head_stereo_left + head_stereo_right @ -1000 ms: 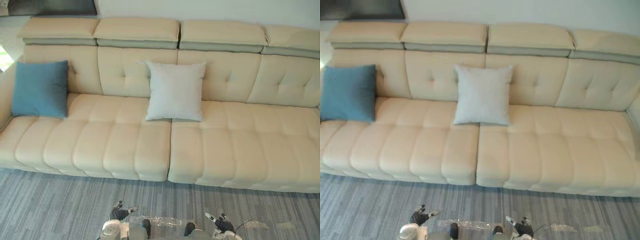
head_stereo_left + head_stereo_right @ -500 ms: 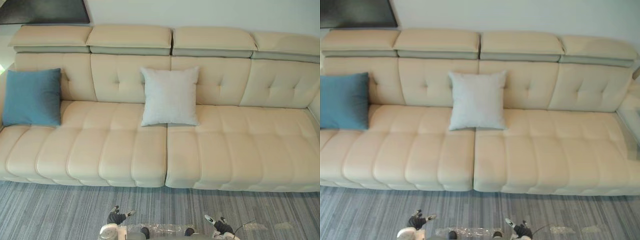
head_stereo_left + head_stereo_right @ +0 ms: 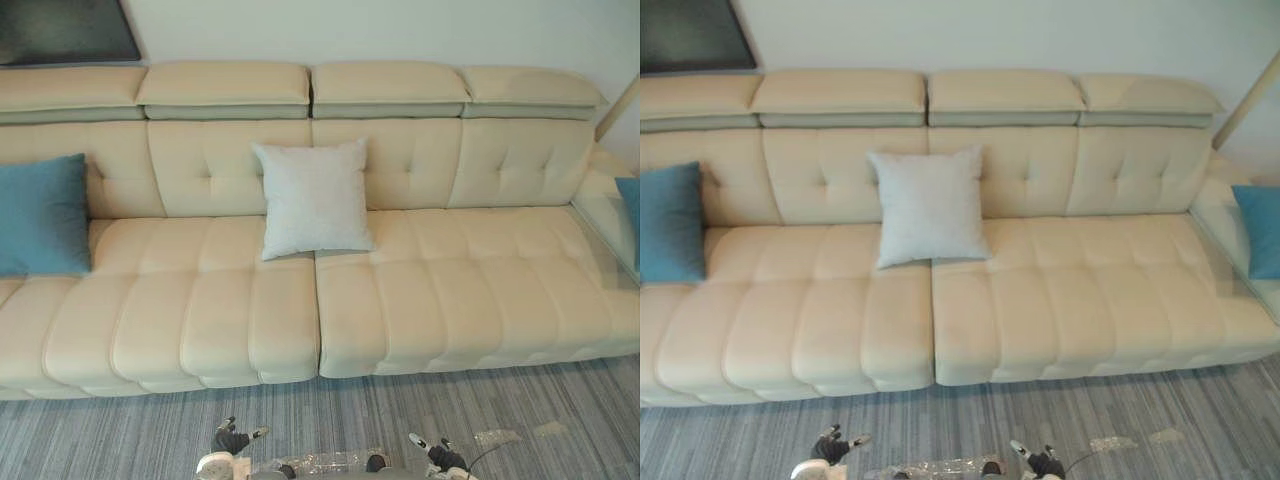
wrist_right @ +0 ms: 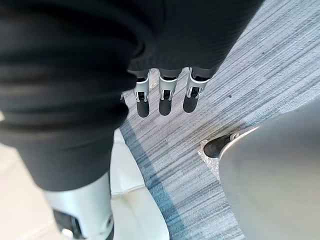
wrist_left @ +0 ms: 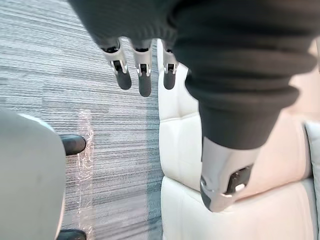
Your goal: Pick up cushions and gather them together orderly.
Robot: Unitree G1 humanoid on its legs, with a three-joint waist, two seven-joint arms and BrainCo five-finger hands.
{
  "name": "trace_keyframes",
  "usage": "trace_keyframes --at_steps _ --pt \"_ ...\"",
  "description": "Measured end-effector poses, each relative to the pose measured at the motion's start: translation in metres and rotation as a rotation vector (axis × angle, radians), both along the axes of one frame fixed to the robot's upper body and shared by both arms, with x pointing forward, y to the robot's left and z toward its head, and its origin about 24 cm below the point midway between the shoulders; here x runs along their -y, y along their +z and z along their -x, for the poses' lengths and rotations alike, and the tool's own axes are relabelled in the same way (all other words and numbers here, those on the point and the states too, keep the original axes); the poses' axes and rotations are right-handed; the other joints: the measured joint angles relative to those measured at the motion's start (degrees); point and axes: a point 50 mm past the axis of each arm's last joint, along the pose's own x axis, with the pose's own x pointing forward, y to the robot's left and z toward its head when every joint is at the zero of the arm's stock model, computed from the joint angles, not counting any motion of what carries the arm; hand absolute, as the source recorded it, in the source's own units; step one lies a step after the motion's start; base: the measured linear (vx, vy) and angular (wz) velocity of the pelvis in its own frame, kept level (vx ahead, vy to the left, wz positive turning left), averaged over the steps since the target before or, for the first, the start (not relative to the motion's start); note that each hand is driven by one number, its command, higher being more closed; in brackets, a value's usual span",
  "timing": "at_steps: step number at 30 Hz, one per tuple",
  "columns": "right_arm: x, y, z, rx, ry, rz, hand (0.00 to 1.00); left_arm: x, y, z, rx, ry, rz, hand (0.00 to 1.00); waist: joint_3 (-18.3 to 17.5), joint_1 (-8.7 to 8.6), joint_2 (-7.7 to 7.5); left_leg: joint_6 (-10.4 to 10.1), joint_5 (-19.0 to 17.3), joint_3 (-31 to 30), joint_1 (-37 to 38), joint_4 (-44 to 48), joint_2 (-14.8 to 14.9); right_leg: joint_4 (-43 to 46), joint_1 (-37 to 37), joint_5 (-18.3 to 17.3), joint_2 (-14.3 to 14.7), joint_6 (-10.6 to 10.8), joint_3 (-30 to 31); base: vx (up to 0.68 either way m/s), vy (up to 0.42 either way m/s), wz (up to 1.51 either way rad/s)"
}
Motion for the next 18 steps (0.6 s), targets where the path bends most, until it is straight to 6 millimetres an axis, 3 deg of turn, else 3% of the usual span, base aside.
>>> trace_keyframes --at_steps 1,2,3,4,6,9,11,12,14,15,17,18 --pt "0.000 0.001 -0.003 0.006 0.002 0.001 0.00 0.000 0.000 -0.001 0.004 0.000 0.000 0.00 0.1 0.02 0.23 -0.1 -1.0 1.1 -0.9 2.0 0.7 0.6 -1.0 0.4 0.4 -0.4 0.2 -0.06 -0.016 -1.33" --pt "0.001 0.004 -0.014 0.031 0.014 0.005 0.00 0.000 0.001 -0.002 0.010 -0.002 -0.001 0.00 0.9 0.04 1.57 0.3 -3.1 5.1 -3.2 6.0 3.6 1.5 -3.2 1.1 1.3 -2.4 -3.3 -0.06 -0.042 -1.27" --pt "0.001 0.005 -0.021 0.046 0.021 0.008 0.00 0.000 0.001 -0.003 0.010 -0.004 0.001 0.00 1.1 -0.07 1.88 0.4 -3.4 7.7 -3.9 7.3 5.0 3.5 -4.4 -0.7 0.3 -5.1 -9.3 -0.03 -0.038 -1.45" --pt "0.007 0.007 -0.023 0.050 0.023 0.023 0.00 0.001 0.002 -0.005 0.012 -0.013 -0.001 0.00 1.7 -0.35 2.57 0.4 -3.4 9.9 -4.0 8.3 6.3 7.2 -6.1 -2.2 -2.5 -6.8 -19.0 0.00 -0.014 -1.00" --pt "0.014 0.007 -0.020 0.035 0.029 0.043 0.00 0.001 0.002 -0.007 0.016 -0.021 -0.002 0.00 2.3 -0.20 3.08 0.4 -3.4 11.4 -4.0 11.2 8.6 13.0 -6.4 -2.6 -5.9 -7.3 -25.6 0.06 -0.048 -0.81" --pt "0.016 0.007 -0.020 0.025 0.032 0.046 0.00 -0.011 0.006 -0.013 0.028 -0.043 -0.044 0.00 2.4 -0.28 3.24 0.3 -3.4 12.5 -3.9 14.4 12.6 19.5 -6.4 -3.7 -10.4 -5.6 -27.1 0.07 -0.241 -0.51" --pt "0.017 0.007 -0.020 0.024 0.032 0.046 0.00 -0.018 0.008 -0.015 0.032 -0.052 -0.066 0.00 2.3 -0.14 2.72 -0.5 -3.4 12.7 -3.9 16.3 14.5 19.8 -6.4 -2.5 -13.5 -5.8 -27.3 0.07 -0.310 -0.46" --pt "0.017 0.008 -0.023 0.031 0.039 0.050 0.00 -0.023 0.010 -0.017 0.036 -0.048 -0.083 0.00 2.0 -0.06 1.25 -3.2 -3.8 12.4 -3.9 17.7 15.8 19.9 -7.3 0.2 -13.8 -4.5 -25.9 0.09 -0.446 -0.72" --pt "0.029 0.015 -0.037 0.064 0.049 0.084 0.00 -0.017 0.009 -0.018 0.040 -0.039 -0.066 0.00 2.3 0.18 3.63 -5.7 -2.6 12.9 -3.9 16.8 19.3 20.6 -8.9 -2.1 -10.3 -3.7 -26.0 0.10 -0.480 -0.83" --pt "0.037 0.020 -0.045 0.081 0.061 0.109 0.00 -0.009 0.008 -0.019 0.043 -0.037 -0.047 0.00 2.3 0.18 4.21 -7.8 -1.2 14.2 -3.2 14.9 20.4 21.5 -10.7 -4.0 -9.2 -1.4 -26.7 0.14 -0.476 -0.81" --pt "0.043 0.024 -0.053 0.098 0.073 0.131 0.00 0.001 0.007 -0.023 0.051 -0.035 -0.028 0.00 2.4 0.10 4.29 -9.2 -0.5 15.6 -1.2 12.4 21.2 21.6 -11.2 -9.0 -7.4 -2.0 -27.2 0.14 -0.422 -0.66" --pt "0.045 0.026 -0.056 0.103 0.083 0.143 0.00 0.007 0.008 -0.027 0.063 -0.042 -0.014 0.00 2.7 -0.57 5.33 -10.0 0.6 15.1 -0.9 12.5 22.9 22.5 -11.2 -10.0 -5.5 -3.2 -27.7 0.10 -0.299 -0.24"
